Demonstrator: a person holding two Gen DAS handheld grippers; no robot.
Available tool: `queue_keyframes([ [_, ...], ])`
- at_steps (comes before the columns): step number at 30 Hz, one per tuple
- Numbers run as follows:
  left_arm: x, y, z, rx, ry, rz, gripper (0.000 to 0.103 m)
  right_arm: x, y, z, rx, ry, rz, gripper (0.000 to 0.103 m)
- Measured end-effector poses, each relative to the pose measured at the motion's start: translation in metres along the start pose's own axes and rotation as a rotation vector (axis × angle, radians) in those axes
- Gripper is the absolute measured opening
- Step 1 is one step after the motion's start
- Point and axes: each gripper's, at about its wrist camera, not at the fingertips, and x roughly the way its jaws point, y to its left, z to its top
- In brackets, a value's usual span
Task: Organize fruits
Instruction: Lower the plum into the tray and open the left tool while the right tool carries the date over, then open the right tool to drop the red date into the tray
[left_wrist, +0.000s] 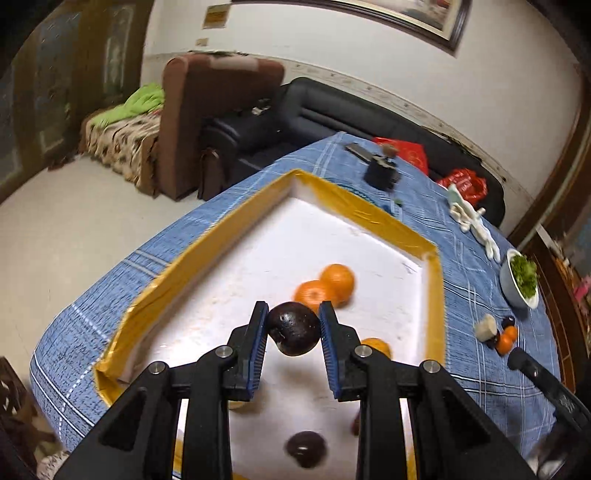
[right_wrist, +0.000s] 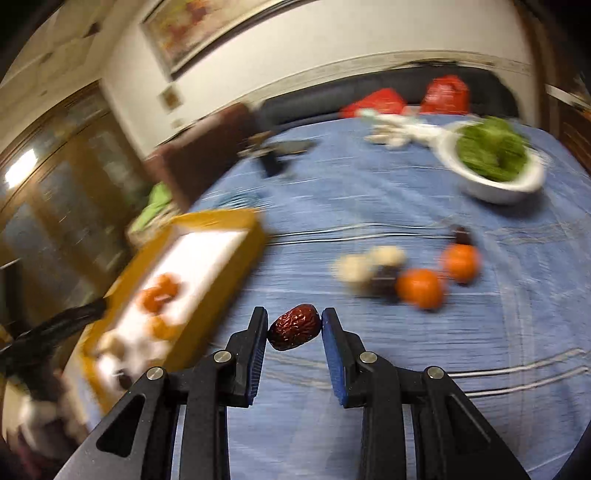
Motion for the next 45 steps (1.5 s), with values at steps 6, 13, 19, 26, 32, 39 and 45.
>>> queue_keyframes([
  [6, 0.004, 0.021, -0.001, -0.054, 0.021, -0.011, 0.026, 0.041, 0.076, -0.006, -0.112, 0.116, 0.13, 0.034],
  [13, 0.002, 0.036, 0.0, -0.098, 0.021, -0.054, 0.053, 0.081, 0.119, -0.016, -0.187, 0.198, 0.153, 0.034],
  [19, -0.005, 0.047, 0.002, -0.146, 0.02, -0.078, 0.062, 0.098, 0.13, -0.017, -0.181, 0.226, 0.176, 0.035],
  [26, -0.018, 0.037, 0.002, -0.127, 0.008, -0.097, 0.067, 0.085, 0.123, -0.014, -0.142, 0.2, 0.197, 0.054],
  [32, -0.038, 0.015, 0.002, -0.072, -0.009, -0.114, 0.072, 0.05, 0.097, 0.002, -0.101, 0.115, 0.175, 0.054],
  [39, -0.063, -0.047, -0.005, 0.068, -0.025, -0.22, 0.081, -0.041, 0.001, 0.038, -0.003, -0.063, -0.033, 0.054],
  [45, -0.047, -0.109, -0.026, 0.181, 0.063, -0.307, 0.081, -0.075, -0.081, 0.032, 0.09, -0.06, -0.221, 0.061],
])
